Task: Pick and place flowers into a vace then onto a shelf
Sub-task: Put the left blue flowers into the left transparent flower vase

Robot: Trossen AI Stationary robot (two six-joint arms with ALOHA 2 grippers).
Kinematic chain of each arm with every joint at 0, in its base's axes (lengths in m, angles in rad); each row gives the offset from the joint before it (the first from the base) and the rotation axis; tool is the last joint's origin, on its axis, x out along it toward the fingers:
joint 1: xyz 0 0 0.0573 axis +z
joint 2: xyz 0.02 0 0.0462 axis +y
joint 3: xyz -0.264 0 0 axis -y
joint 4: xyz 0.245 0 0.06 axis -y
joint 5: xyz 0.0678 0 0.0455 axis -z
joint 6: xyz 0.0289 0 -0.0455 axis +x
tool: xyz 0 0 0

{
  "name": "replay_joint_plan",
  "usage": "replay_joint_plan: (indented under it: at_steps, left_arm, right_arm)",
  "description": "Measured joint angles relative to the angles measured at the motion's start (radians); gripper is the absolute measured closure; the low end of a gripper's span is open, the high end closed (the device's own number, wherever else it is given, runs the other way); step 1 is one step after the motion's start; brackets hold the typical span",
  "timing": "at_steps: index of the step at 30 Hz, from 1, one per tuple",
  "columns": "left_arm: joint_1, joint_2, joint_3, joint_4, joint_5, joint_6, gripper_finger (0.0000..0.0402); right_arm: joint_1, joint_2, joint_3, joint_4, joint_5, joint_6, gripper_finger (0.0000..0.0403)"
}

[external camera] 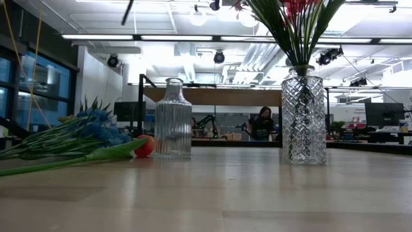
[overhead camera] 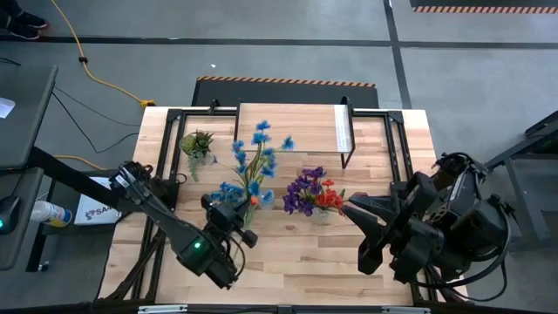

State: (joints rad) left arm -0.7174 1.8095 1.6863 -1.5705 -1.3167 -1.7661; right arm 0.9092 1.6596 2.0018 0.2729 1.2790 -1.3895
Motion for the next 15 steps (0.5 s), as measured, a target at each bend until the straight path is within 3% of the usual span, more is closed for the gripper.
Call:
replay_joint_plan:
  at_steps: [6, 11, 15]
  left_arm:
    - [-0.003, -0.066, 0.000, 0.000, -0.178, 0.066, 0.0366]
    - [0.020, -0.101, -0.024, -0.002, -0.230, 0.087, 0.0366]
    - [0.056, -0.098, -0.120, -0.001, -0.248, -0.017, 0.0366]
  right_arm:
    - [0.000, 0.000, 0.000, 0.000, 0.015, 0.002, 0.0320]
    - [0.000, 0.000, 0.000, 0.000, 0.016, 0.002, 0.0320]
    - [0.000, 0.000, 0.000, 0.000, 0.016, 0.001, 0.0320]
